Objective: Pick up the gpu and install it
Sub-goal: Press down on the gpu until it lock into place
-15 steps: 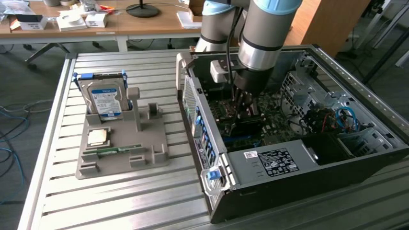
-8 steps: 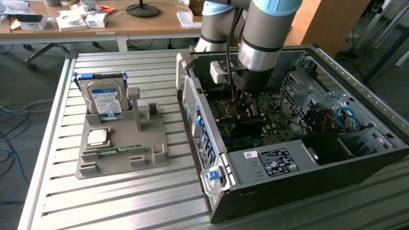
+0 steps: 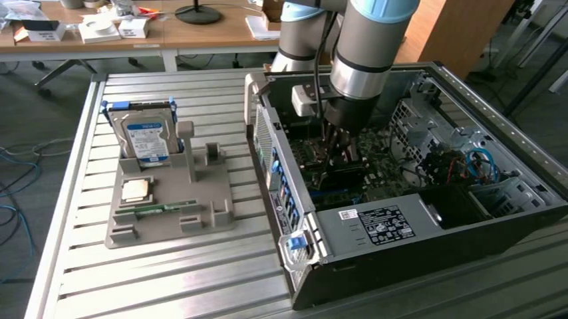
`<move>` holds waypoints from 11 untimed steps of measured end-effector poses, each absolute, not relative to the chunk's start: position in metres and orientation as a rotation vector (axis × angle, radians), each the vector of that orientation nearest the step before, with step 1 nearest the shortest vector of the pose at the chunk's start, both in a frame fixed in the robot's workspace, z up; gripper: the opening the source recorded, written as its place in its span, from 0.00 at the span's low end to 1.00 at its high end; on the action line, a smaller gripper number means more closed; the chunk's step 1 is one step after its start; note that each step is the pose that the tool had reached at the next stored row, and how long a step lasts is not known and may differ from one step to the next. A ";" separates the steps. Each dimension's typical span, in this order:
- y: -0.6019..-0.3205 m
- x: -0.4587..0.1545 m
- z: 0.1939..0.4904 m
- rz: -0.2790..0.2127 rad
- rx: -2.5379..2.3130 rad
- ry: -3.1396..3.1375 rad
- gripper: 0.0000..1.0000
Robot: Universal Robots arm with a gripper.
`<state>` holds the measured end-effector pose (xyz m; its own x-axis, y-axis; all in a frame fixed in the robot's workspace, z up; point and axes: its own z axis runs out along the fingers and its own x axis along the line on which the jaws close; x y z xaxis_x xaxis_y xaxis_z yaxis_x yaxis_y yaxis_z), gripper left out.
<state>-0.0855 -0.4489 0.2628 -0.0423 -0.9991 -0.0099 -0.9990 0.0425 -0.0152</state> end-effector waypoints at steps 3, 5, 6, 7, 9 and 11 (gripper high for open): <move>-0.449 -0.086 0.263 -0.006 -2.161 2.255 0.11; -0.449 -0.086 0.262 -0.006 -2.161 2.255 0.11; -0.449 -0.086 0.262 -0.006 -2.161 2.255 0.11; -0.449 -0.086 0.262 -0.006 -2.161 2.255 0.11; -0.449 -0.086 0.262 -0.006 -2.161 2.255 0.11; -0.449 -0.086 0.262 -0.006 -2.161 2.255 0.11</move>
<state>-0.0856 -0.4489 0.2617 -0.0425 -0.9990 -0.0103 -0.9990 0.0426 -0.0153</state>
